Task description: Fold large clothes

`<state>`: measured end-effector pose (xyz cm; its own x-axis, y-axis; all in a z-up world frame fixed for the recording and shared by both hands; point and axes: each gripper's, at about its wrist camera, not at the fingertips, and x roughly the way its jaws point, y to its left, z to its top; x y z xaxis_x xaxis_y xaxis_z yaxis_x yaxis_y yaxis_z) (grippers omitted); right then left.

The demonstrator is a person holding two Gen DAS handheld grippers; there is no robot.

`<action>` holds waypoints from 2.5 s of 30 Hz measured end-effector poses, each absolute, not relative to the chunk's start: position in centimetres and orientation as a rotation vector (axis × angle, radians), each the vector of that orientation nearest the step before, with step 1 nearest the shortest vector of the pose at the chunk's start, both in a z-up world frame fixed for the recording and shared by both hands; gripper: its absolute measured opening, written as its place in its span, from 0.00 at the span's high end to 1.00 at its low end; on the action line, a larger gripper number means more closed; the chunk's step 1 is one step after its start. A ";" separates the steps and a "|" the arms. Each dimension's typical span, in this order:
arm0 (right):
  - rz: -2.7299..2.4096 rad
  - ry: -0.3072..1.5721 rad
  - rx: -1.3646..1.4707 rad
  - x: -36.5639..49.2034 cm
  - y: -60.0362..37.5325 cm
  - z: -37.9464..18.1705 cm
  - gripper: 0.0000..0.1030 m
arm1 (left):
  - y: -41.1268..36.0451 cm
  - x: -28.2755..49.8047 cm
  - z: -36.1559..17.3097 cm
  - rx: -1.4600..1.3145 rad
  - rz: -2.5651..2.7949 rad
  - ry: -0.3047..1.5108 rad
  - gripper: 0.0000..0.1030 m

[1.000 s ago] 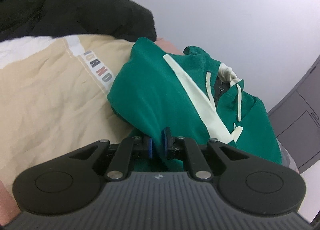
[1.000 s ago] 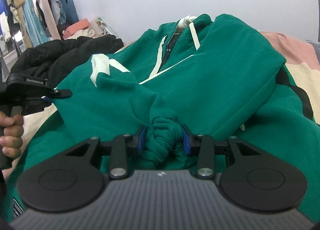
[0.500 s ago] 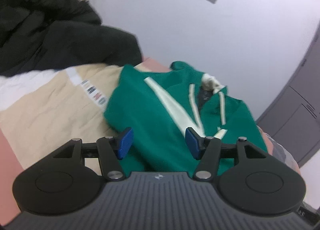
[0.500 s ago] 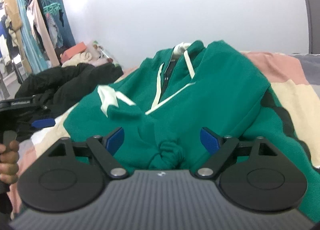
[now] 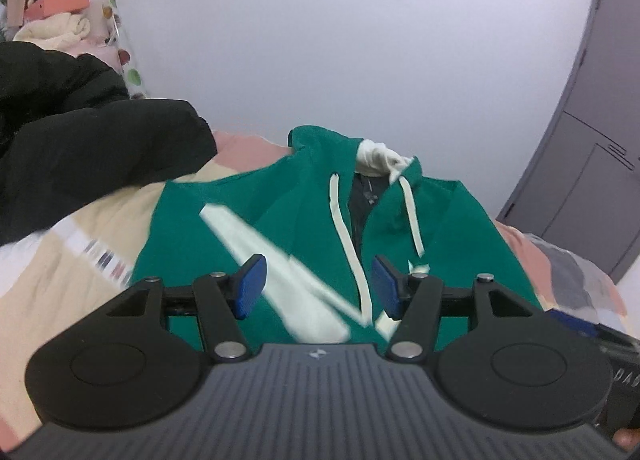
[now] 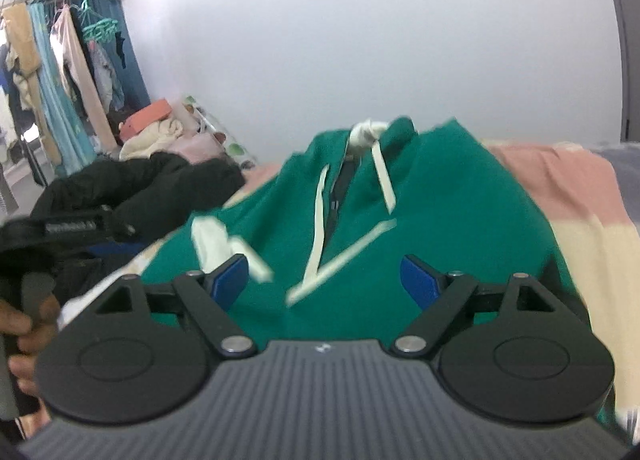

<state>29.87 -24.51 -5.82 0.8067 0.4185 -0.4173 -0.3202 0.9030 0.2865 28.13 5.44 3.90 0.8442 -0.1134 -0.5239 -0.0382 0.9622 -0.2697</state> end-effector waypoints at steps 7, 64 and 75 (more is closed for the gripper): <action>0.377 0.523 0.292 42.1 -24.0 -4.9 0.18 | 6.7 41.7 2.0 -0.391 -0.052 0.616 0.38; 0.475 0.365 0.176 43.3 -20.0 2.5 0.95 | 4.0 44.5 6.4 -0.171 -0.261 0.561 0.80; 0.434 0.499 0.149 32.0 -19.3 -2.9 0.95 | 2.7 31.4 -1.3 -0.248 -0.237 0.621 0.87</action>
<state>31.95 -19.25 -2.92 0.7896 0.4370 -0.4308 -0.3653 0.8988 0.2423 31.37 2.69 -1.27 0.7883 -0.2911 -0.5420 0.1438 0.9437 -0.2978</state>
